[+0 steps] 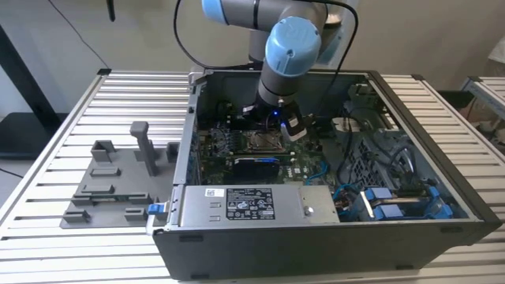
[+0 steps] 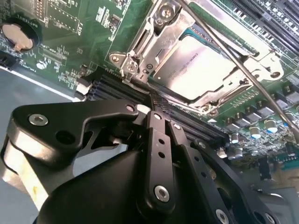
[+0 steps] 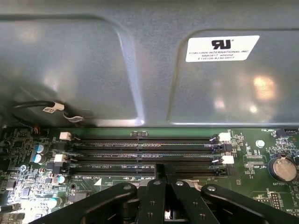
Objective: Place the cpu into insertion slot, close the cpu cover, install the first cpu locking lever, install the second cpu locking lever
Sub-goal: 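Install the first cpu locking lever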
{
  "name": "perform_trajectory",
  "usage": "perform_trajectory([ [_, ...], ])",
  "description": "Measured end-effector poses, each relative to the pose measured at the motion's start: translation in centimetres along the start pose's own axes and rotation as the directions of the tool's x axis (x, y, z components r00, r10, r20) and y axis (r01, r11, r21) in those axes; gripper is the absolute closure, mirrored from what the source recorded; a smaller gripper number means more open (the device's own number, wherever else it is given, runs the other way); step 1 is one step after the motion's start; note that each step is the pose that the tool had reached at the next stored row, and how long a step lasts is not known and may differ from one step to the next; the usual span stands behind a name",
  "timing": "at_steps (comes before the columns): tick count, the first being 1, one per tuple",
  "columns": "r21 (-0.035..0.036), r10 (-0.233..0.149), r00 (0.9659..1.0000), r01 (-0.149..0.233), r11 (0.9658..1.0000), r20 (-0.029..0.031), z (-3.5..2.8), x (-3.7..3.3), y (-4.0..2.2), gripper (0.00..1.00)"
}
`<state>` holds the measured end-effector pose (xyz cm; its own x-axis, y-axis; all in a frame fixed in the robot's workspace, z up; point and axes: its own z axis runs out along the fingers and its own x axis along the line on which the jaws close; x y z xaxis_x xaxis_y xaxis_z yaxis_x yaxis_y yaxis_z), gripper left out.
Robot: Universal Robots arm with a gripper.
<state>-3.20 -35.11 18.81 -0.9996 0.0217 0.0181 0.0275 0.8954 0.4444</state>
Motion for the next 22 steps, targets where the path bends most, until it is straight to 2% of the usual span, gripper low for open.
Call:
perform_trajectory([
  [1,-0.0019,0.000,1.0000,0.000,1.0000,0.0001,-0.14,0.01,0.11,0.89],
  [4,-0.0002,0.000,1.0000,0.000,1.0000,0.0000,-0.65,0.16,0.32,0.89],
  [8,-0.0002,0.000,1.0000,0.000,1.0000,-0.0001,-1.01,0.75,0.48,0.89],
  [15,0.0004,-0.001,1.0000,0.001,1.0000,0.0027,-1.01,3.60,0.40,0.89],
  [17,0.0042,-0.001,1.0000,0.001,1.0000,0.0029,-1.00,3.94,0.40,0.89],
  [22,0.0176,-0.001,1.0000,0.001,0.9998,0.0031,-0.97,4.31,0.36,0.89],
])
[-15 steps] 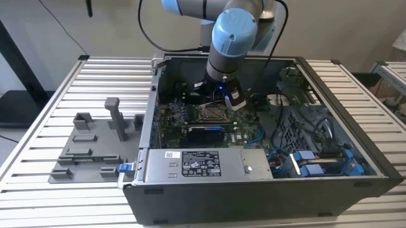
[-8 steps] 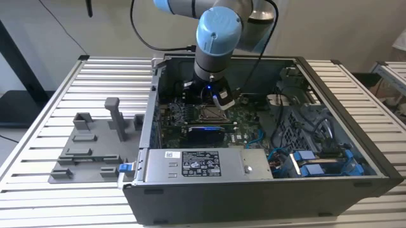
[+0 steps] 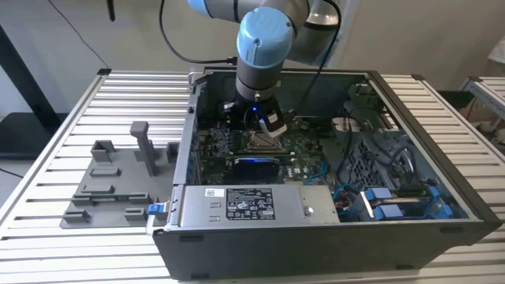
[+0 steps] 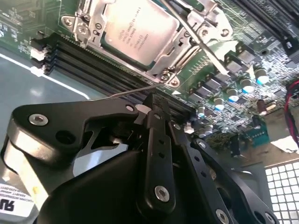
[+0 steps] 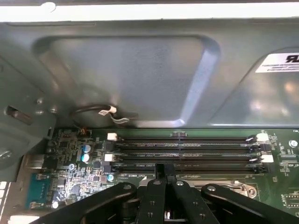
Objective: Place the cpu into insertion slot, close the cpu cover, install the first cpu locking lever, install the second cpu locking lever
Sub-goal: 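Install the first cpu locking lever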
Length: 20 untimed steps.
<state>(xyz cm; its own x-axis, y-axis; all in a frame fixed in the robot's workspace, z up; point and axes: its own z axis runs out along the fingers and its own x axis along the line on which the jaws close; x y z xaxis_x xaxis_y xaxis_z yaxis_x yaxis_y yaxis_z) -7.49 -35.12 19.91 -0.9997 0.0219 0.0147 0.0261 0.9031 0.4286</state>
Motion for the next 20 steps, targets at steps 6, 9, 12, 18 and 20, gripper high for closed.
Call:
perform_trajectory([
  [6,0.0054,0.000,1.0000,0.000,1.0000,0.0002,0.28,0.16,-0.14,0.89],
  [9,0.0056,0.000,1.0000,0.000,1.0000,0.0003,0.37,0.17,-0.18,0.89],
  [12,0.0061,0.000,1.0000,0.000,1.0000,0.0004,0.47,0.16,-0.23,0.89],
  [18,0.0064,0.000,1.0000,0.000,1.0000,0.0003,0.59,-0.11,-0.28,0.89],
  [20,0.0063,0.000,1.0000,0.000,1.0000,0.0004,0.63,-0.23,-0.29,0.89],
])
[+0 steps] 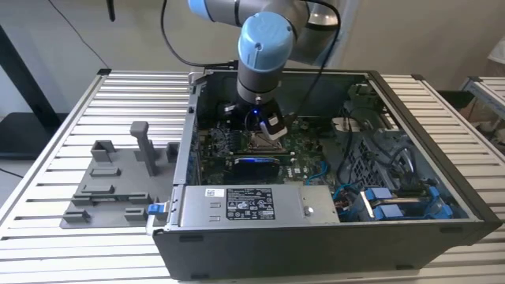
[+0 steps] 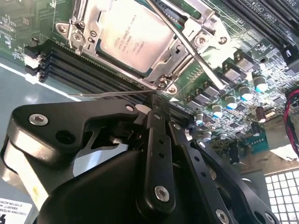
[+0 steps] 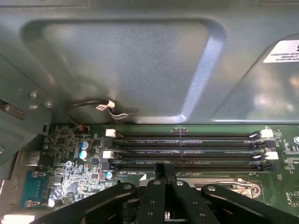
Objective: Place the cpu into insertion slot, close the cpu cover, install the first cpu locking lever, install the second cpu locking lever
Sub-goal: 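Install the first cpu locking lever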
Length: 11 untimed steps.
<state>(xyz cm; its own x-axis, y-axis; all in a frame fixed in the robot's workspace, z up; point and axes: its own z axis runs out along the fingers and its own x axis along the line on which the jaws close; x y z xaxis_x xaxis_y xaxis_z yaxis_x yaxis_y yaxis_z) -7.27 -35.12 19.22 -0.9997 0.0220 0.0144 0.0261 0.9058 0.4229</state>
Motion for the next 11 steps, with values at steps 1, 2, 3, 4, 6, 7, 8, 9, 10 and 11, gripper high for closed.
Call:
perform_trajectory([
  [1,0.0001,0.000,1.0000,0.000,1.0000,-0.0001,0.01,-0.09,-0.01,0.89],
  [2,0.0001,0.000,1.0000,0.000,1.0000,-0.0001,0.03,-0.17,-0.02,0.89],
  [3,0.0001,0.000,1.0000,0.000,1.0000,-0.0001,0.05,-0.27,-0.02,0.89],
  [4,0.0000,0.000,1.0000,0.000,1.0000,0.0000,0.07,-0.37,-0.03,0.89],
  [6,0.0001,0.000,1.0000,0.000,1.0000,0.0000,0.10,-0.55,-0.03,0.89],
  [7,0.0001,0.000,1.0000,0.000,1.0000,-0.0001,0.11,-0.65,-0.04,0.89],
  [8,0.0001,0.000,1.0000,0.000,1.0000,0.0000,0.12,-0.75,-0.04,0.89],
  [9,0.0001,0.000,1.0000,0.000,1.0000,0.0000,0.13,-0.84,-0.04,0.89],
  [10,0.0000,0.000,1.0000,0.000,1.0000,0.0000,0.14,-0.94,-0.05,0.89],
  [11,0.0000,0.000,1.0000,0.000,1.0000,0.0000,0.15,-1.05,-0.05,0.89],
])
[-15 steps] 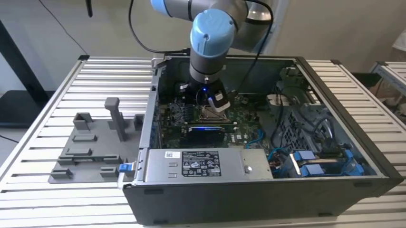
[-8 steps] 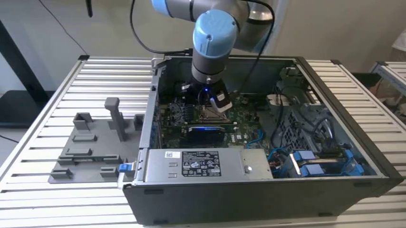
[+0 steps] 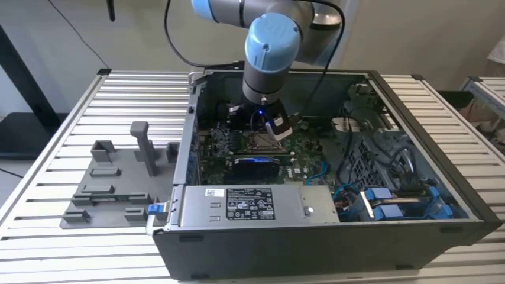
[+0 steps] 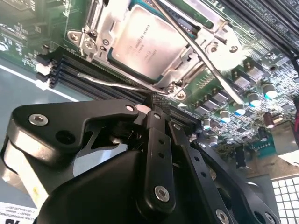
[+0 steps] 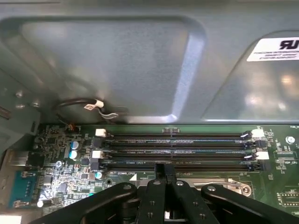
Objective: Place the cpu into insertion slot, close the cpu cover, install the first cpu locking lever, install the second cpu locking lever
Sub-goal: 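Install the first cpu locking lever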
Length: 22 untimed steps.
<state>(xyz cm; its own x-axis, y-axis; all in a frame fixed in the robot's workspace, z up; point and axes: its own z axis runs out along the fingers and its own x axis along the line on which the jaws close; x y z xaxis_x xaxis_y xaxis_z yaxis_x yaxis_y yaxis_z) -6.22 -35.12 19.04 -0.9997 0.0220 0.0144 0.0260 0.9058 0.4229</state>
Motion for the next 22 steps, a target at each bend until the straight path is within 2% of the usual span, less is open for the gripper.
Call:
perform_trajectory([
  [22,-0.0001,0.000,1.0000,0.000,1.0000,0.0001,0.14,-1.75,-0.02,0.89],
])
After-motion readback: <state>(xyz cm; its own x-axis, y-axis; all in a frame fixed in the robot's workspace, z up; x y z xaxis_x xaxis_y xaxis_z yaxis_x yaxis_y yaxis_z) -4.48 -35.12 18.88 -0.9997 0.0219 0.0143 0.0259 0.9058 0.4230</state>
